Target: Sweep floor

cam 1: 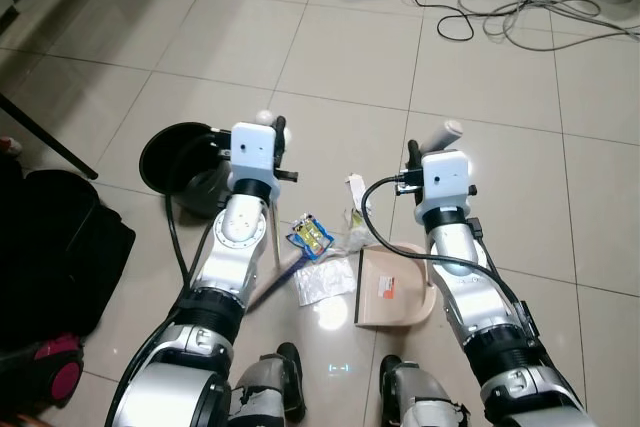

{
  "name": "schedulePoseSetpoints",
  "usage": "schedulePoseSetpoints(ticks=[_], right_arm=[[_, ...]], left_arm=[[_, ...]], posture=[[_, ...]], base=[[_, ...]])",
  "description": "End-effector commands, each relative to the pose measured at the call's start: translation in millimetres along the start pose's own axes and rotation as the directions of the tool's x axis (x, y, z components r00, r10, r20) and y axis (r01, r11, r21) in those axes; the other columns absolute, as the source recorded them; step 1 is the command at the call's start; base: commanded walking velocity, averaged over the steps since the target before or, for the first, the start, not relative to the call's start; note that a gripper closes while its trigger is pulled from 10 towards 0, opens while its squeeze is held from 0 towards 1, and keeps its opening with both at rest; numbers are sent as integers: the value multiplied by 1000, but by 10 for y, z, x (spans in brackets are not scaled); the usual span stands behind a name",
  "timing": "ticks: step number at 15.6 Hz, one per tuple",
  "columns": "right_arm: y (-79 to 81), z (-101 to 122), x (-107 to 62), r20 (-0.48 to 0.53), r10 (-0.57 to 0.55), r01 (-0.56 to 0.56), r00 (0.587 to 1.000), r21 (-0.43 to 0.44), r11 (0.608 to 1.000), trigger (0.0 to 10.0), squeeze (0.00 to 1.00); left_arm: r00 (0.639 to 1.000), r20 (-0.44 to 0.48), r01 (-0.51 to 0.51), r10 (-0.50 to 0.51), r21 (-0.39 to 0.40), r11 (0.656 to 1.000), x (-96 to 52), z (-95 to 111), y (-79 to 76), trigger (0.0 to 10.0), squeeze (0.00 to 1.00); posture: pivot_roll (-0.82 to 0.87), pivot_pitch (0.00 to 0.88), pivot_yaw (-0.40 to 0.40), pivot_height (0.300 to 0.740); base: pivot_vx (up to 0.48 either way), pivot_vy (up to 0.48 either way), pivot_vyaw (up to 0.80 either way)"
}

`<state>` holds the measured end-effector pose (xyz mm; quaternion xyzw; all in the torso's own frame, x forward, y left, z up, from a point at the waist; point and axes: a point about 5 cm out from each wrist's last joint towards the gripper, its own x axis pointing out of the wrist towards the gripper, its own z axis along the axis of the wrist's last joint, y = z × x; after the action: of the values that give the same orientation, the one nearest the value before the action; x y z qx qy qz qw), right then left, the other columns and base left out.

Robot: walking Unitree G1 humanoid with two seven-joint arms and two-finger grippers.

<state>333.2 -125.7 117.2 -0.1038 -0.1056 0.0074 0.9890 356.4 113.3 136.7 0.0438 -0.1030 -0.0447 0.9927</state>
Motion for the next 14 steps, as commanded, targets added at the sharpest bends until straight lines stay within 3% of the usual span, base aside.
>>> schedulePoseSetpoints(ticks=[1,5,10,14], right_arm=[[-9,-81,-21,-42,-12,12,999,-6,1000,10000,0],[60,-109,35,-89,17,-11,996,69,998,10000,0],[198,-192,-61,-110,81,-72,991,87,994,10000,0],[199,-159,-44,-106,70,-57,992,115,992,10000,0]], left_arm=[[999,-33,-1,0,-25,1000,-30,-81,-23,10000,0],[999,-5,47,-48,-167,985,56,67,-264,10000,0],[987,64,160,-150,-201,967,66,204,-540,10000,0],[986,81,161,-143,-297,941,107,320,-627,10000,0]], posture=[[-11,273,68,740],[-16,272,61,740],[-18,243,73,740],[-34,229,76,740]], base=[[0,0,0],[0,0,0],[0,0,0],[0,0,0]])
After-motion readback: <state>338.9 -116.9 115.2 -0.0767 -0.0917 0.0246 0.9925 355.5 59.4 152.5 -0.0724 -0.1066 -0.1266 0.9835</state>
